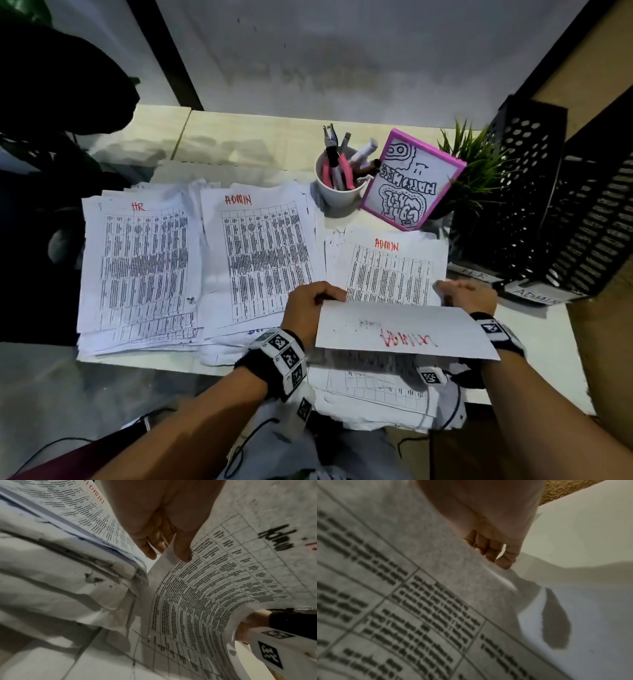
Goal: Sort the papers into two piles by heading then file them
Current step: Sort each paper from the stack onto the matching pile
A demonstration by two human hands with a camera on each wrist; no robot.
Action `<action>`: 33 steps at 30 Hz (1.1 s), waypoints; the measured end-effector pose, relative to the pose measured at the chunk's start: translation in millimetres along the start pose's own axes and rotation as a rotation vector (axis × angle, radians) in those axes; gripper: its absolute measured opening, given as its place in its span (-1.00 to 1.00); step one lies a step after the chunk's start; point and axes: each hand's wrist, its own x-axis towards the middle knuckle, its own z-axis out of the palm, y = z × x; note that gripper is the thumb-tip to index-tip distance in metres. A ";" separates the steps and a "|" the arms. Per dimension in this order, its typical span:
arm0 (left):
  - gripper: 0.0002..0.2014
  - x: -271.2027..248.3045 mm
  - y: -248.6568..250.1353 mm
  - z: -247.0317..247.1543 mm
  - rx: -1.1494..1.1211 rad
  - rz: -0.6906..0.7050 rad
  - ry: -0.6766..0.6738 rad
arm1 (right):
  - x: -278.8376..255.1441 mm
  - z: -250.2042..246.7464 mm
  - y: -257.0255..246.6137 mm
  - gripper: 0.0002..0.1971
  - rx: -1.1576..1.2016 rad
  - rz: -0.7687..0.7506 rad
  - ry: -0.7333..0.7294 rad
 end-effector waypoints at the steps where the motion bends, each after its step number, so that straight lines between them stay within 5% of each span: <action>1: -0.71 0.6 -0.4 -0.6 0.009 0.003 -0.001 | -1.4 -0.7 -0.5 -0.74 -0.009 -0.018 -0.016; 9: -0.67 3.8 -3.5 -3.6 0.046 0.015 0.017 | 7.8 2.2 1.7 -0.68 -0.161 -0.016 -0.048; 14: -0.67 4.3 -2.4 -6.7 0.119 0.035 0.029 | 5.5 1.2 3.5 -0.87 -0.209 -0.121 -0.068; 21: -0.81 12.7 9.6 -4.8 0.056 -0.002 0.041 | -18.6 -23.0 -2.2 -0.83 0.035 -0.317 -0.144; 25: -0.56 23.3 23.1 -3.5 -0.141 -0.116 0.054 | -46.1 -43.2 -9.0 -0.73 0.281 -0.257 -0.293; 27: -0.64 24.7 25.5 -2.2 -0.230 -0.145 0.047 | -53.8 -48.8 -5.8 -0.68 0.315 -0.249 -0.381; 33: -0.86 10.1 30.1 7.9 0.035 -0.063 0.006 | -57.3 -49.2 1.3 -0.75 0.422 -0.166 -0.463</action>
